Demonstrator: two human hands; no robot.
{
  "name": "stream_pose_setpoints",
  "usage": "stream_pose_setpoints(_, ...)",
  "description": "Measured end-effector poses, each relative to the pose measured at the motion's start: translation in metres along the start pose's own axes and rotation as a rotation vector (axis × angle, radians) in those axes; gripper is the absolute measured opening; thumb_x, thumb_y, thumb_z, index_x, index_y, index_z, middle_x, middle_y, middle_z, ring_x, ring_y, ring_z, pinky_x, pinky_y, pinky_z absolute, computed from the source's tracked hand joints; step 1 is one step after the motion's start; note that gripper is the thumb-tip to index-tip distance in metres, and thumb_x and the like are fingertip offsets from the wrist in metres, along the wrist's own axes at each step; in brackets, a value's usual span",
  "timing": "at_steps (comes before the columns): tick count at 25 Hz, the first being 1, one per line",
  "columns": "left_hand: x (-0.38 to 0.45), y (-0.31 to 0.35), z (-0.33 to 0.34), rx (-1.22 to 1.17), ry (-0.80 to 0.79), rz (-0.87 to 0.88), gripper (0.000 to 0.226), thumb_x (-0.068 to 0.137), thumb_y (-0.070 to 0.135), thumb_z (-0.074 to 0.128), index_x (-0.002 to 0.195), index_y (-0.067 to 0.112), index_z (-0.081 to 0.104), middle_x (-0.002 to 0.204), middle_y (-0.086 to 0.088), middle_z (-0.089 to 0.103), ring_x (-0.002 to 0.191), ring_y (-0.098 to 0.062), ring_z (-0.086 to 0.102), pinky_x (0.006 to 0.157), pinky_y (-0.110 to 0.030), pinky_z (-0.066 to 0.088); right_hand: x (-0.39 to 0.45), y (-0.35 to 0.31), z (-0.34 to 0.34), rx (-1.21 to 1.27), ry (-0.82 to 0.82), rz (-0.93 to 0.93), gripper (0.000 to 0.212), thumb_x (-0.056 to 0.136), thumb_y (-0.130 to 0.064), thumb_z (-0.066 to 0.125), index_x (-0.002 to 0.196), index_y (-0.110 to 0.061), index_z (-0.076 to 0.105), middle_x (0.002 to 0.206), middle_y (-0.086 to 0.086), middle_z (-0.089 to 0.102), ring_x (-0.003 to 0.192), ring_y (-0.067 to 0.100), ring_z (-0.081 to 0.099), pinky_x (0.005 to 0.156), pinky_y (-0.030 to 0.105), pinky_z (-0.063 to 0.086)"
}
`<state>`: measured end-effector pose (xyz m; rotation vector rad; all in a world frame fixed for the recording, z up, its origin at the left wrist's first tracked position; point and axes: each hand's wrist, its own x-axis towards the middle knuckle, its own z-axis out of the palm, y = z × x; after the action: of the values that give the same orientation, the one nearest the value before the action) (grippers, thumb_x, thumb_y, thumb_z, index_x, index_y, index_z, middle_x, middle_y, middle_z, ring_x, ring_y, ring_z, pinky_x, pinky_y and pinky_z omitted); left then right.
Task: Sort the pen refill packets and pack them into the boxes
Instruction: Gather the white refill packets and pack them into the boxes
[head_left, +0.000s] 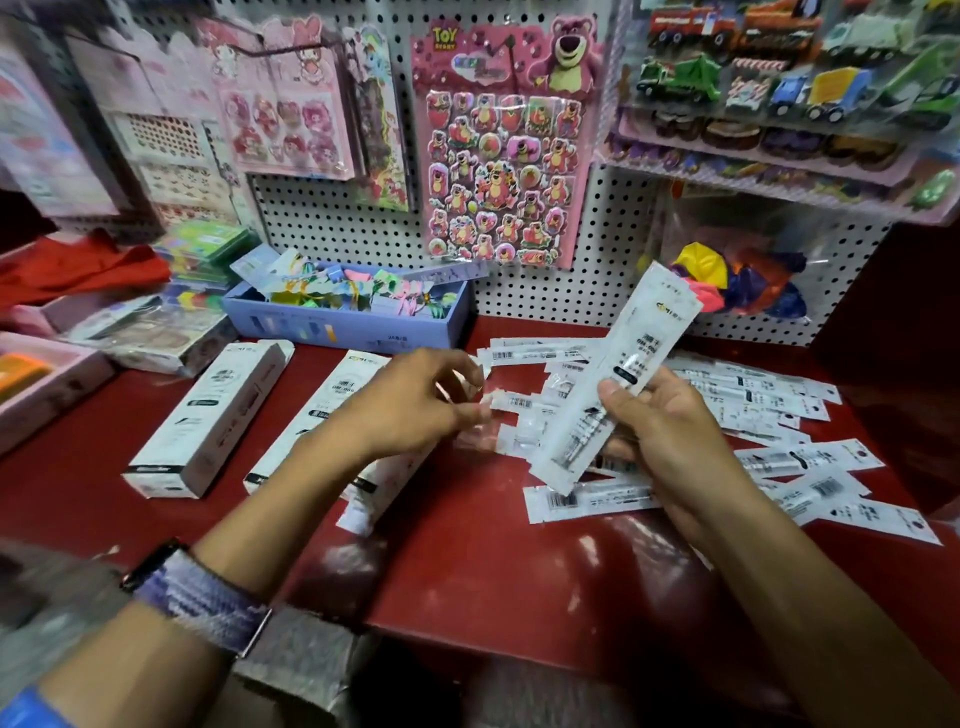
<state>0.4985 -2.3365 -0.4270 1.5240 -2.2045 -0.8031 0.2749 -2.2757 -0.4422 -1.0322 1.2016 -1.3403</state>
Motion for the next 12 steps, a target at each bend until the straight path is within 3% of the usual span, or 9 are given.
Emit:
stream_pose_setpoints(1,-0.005,-0.011,-0.006,0.264,0.11,-0.065,0.05,0.077,0.044,0.075,0.119,0.025,0.058,0.116,-0.003,0.066,0.103,-0.023,0.063,0.089,-0.04,0.051,-0.001,0.001,0.002,0.009,0.0,0.022,0.018,0.099,-0.009,0.053,0.116,-0.011,0.06,0.1,0.006,0.077,0.085,0.017,0.075,0.057,0.024,0.057)
stream_pose_setpoints(2,-0.01,-0.02,-0.007,0.462,0.115,-0.14,0.064,0.075,0.051,0.073,0.13,0.028,0.049,0.126,-0.004,0.06,0.112,-0.028,0.057,0.092,-0.041,0.049,-0.001,0.003,0.004,0.006,0.003,0.043,0.019,0.099,-0.008,0.054,0.116,-0.01,0.061,0.099,0.006,0.077,0.084,0.017,0.075,0.058,0.026,0.058)
stream_pose_setpoints(4,-0.017,-0.031,0.003,0.519,0.023,-0.276,0.075,0.075,0.055,0.07,0.138,0.031,0.036,0.13,-0.008,0.058,0.115,-0.033,0.055,0.09,-0.039,0.047,-0.004,0.006,0.01,-0.014,-0.005,0.076,0.019,0.098,-0.008,0.055,0.115,-0.011,0.063,0.095,0.004,0.078,0.084,0.018,0.076,0.06,0.03,0.06)
stream_pose_setpoints(6,-0.021,-0.037,0.009,0.239,0.057,-0.307,0.069,0.075,0.05,0.07,0.134,0.035,0.038,0.119,-0.003,0.063,0.108,-0.03,0.06,0.087,-0.036,0.048,-0.009,0.006,0.019,0.011,-0.002,0.11,0.017,0.099,-0.008,0.052,0.108,-0.015,0.064,0.083,-0.001,0.078,0.07,0.013,0.075,0.052,0.029,0.058)
stream_pose_setpoints(9,-0.024,-0.034,0.005,-0.484,0.137,-0.284,0.059,0.071,0.034,0.075,0.123,0.035,0.046,0.109,0.01,0.069,0.094,-0.018,0.07,0.085,-0.044,0.056,-0.023,0.004,0.031,0.072,-0.055,0.147,0.015,0.099,-0.008,0.05,0.102,-0.015,0.063,0.067,-0.001,0.074,0.056,0.009,0.07,0.051,0.027,0.054)
stream_pose_setpoints(12,-0.023,-0.025,-0.001,-0.83,0.113,-0.343,0.053,0.081,0.022,0.073,0.126,0.032,0.045,0.102,0.0,0.071,0.084,-0.023,0.069,0.058,-0.04,0.058,-0.041,0.009,0.047,-0.069,-0.148,0.106,0.02,0.097,-0.01,0.05,0.105,-0.022,0.064,0.071,0.0,0.07,0.059,0.012,0.066,0.062,0.033,0.055)
